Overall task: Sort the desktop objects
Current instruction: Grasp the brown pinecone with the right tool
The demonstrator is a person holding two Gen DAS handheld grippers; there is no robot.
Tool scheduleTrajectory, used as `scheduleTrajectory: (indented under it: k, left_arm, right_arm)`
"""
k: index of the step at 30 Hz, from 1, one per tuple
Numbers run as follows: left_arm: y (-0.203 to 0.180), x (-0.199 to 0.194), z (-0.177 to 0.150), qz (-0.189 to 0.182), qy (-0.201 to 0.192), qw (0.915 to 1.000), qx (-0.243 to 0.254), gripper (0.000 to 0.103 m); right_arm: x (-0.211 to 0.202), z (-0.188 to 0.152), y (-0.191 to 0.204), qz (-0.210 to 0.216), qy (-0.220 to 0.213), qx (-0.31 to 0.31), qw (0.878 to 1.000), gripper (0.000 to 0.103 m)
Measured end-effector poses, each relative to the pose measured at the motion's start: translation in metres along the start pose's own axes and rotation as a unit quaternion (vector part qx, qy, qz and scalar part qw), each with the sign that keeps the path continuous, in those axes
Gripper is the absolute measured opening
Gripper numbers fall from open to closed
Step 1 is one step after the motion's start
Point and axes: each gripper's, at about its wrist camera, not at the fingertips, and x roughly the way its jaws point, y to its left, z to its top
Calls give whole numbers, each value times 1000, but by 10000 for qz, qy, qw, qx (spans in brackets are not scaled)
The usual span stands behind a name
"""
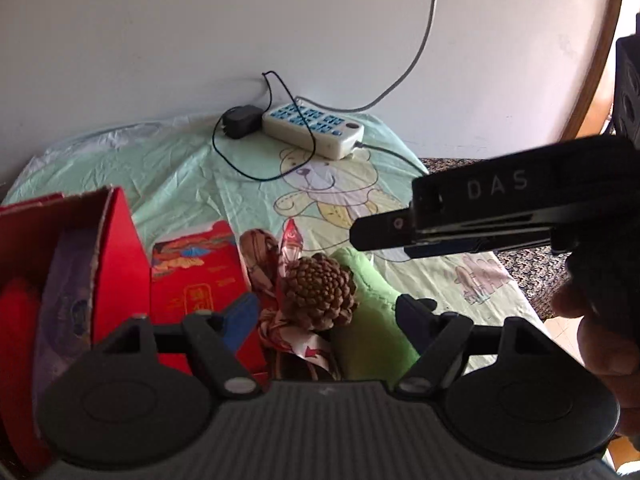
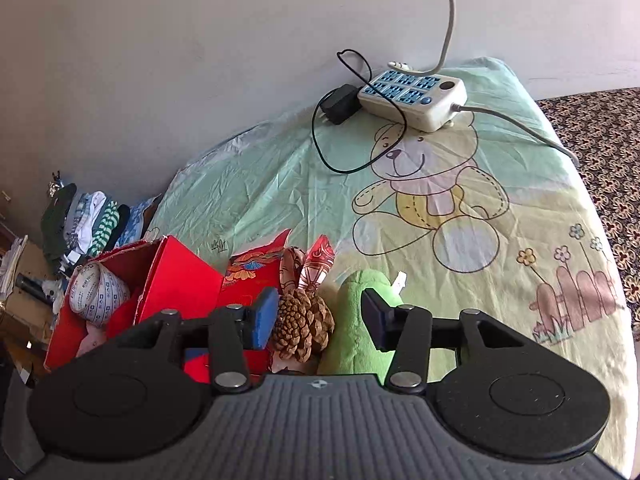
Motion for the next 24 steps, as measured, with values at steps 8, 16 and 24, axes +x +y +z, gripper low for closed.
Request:
scheduleTrajectory:
  k: [8, 16, 24]
  left_arm:
    - [13, 30, 4, 126, 265, 9980, -551, 70]
    - [-3, 34, 5, 190, 319, 9988, -317, 53]
    - [-12, 21, 10, 134, 218, 9993, -263, 49]
  right_arm:
    - [39, 9, -9, 464, 535, 9, 9975, 51]
    - [51, 9, -18, 637, 774, 158, 9948, 44]
    - [32, 6, -18, 668, 599, 256, 9956, 39]
